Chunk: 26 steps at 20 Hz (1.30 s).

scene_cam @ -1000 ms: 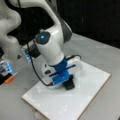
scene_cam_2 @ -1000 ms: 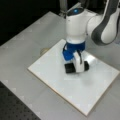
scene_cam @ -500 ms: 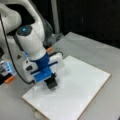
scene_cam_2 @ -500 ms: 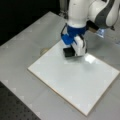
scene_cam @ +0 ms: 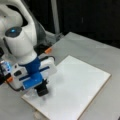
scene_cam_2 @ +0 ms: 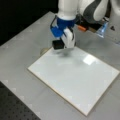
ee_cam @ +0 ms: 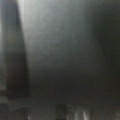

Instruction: Erasing curve lines

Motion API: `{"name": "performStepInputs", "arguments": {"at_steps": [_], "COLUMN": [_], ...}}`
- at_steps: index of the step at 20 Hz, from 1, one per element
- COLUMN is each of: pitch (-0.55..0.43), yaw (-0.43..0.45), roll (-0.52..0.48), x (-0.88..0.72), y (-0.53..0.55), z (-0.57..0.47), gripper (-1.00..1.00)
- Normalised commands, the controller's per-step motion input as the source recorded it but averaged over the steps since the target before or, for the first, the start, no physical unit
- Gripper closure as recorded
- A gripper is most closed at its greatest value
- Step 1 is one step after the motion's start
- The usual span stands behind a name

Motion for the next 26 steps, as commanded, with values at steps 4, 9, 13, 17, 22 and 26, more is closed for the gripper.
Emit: {"name": "performStepInputs", "arguments": {"at_steps": [4, 9, 13, 17, 22, 26], "pitch": [0.319, 0.303, 0.233, 0.156, 0.148, 0.135], "yaw": [0.354, 0.479, 0.512, 0.521, 0.405, 0.231], "roll": [-0.104, -0.129, -0.088, -0.078, 0.018, 0.094], "x": [0.24, 0.21, 0.3, 0.38, 0.33, 0.3], "y": [-0.32, -0.19, -0.26, -0.37, -0.34, -0.26], "z": [0.4, 0.21, 0.11, 0.06, 0.06, 0.09], "gripper": [1.0, 1.0, 1.0, 1.0, 1.0, 1.0]}}
